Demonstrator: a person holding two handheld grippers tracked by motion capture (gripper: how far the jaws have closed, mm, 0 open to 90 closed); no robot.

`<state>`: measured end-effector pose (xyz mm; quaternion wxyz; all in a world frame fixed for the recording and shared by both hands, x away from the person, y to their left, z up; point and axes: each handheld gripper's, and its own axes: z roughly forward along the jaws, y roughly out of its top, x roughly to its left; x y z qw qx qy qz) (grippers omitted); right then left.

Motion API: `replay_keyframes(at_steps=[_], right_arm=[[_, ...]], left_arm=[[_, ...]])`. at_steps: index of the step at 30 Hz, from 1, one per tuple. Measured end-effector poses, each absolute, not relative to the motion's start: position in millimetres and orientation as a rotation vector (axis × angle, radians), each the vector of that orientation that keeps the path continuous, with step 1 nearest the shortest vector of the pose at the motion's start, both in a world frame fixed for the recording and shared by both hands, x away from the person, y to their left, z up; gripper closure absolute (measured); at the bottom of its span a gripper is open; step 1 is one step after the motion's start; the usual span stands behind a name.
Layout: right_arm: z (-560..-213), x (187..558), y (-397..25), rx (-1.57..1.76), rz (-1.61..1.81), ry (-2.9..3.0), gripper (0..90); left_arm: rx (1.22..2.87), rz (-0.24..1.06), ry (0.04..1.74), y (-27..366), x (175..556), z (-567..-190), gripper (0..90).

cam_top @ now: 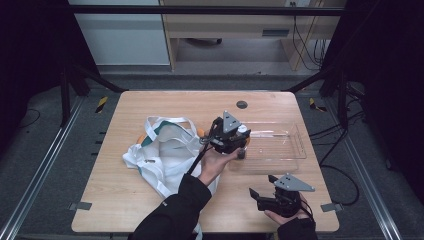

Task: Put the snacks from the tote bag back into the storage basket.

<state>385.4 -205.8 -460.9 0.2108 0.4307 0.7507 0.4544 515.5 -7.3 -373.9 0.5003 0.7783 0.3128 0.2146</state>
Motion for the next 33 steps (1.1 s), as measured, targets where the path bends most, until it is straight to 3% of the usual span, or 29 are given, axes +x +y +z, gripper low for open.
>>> replay_keyframes(at_steps=[33], right_arm=[[-461.1,385.6,-205.8,1.192,1.258,2.089,18.2]], left_arm=[[1.912,0.513,0.756,-12.2,513.6,-391.5,58.3]])
